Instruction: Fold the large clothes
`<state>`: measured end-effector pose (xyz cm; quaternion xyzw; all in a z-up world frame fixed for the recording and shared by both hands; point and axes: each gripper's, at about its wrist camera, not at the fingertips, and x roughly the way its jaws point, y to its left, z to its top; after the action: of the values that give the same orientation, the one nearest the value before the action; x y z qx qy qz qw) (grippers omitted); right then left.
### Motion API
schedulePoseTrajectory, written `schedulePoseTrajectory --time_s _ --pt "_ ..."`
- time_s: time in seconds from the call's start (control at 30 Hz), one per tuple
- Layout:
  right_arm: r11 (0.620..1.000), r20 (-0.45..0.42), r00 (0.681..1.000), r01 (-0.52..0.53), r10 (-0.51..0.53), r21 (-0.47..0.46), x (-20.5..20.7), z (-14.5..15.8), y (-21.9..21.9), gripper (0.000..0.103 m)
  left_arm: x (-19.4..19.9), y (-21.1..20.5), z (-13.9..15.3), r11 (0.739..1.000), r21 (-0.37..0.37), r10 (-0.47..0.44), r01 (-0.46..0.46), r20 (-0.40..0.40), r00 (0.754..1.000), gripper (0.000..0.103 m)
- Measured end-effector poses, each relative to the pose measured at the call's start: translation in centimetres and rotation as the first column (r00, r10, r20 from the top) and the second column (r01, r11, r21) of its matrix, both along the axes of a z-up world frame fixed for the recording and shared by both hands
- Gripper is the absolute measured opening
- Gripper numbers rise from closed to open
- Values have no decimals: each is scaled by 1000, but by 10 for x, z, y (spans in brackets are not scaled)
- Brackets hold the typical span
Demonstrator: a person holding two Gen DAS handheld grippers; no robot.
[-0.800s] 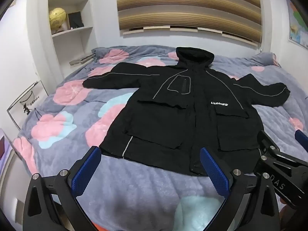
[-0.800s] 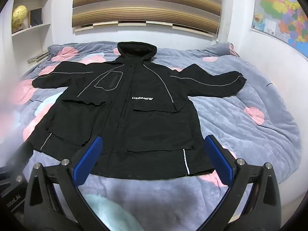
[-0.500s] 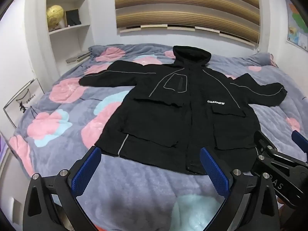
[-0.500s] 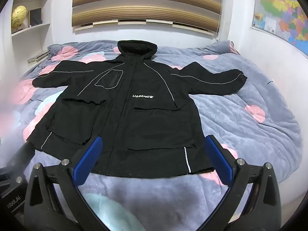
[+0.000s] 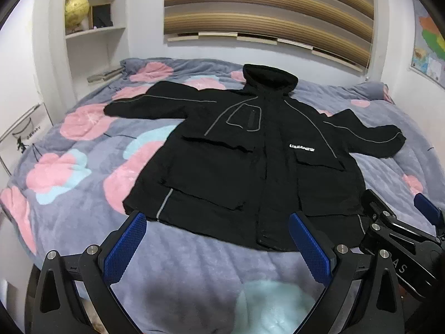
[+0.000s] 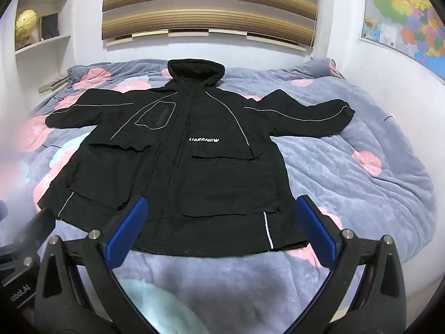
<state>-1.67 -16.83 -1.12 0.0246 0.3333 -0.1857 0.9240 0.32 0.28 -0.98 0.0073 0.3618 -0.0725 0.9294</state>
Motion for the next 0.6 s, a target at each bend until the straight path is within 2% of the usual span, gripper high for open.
schedulePoseTrajectory --time_s 0.07,0.17,0.23,0.37,0.5,0.53,0.6 --pt "1000 3 1000 4 -4 2 0 0 0 103 0 -1 -1 1000 -10 -16 16 -1 1000 99" --pt "1000 1 1000 10 -10 -2 -1 -1 -2 103 1 -5 -7 1000 15 -19 19 15 1000 97" --pt "1000 -3 1000 16 -16 -2 -1 -3 -6 103 7 -5 -15 1000 8 -13 13 -23 1000 97" --pt "999 -6 999 36 -36 7 -1 -3 -14 103 25 -1 -38 998 -64 -13 4 -147 989 97" --pt "999 0 999 48 -48 10 -2 -2 -18 103 26 -7 -44 1000 -14 -28 26 -134 991 97" --pt "999 1 999 49 -49 10 -2 -3 -18 103 25 -6 -44 999 -20 -33 31 -134 990 97" --pt "999 -1 999 49 -49 9 -1 -3 -17 103 25 -5 -43 994 -88 -83 71 -152 985 97"
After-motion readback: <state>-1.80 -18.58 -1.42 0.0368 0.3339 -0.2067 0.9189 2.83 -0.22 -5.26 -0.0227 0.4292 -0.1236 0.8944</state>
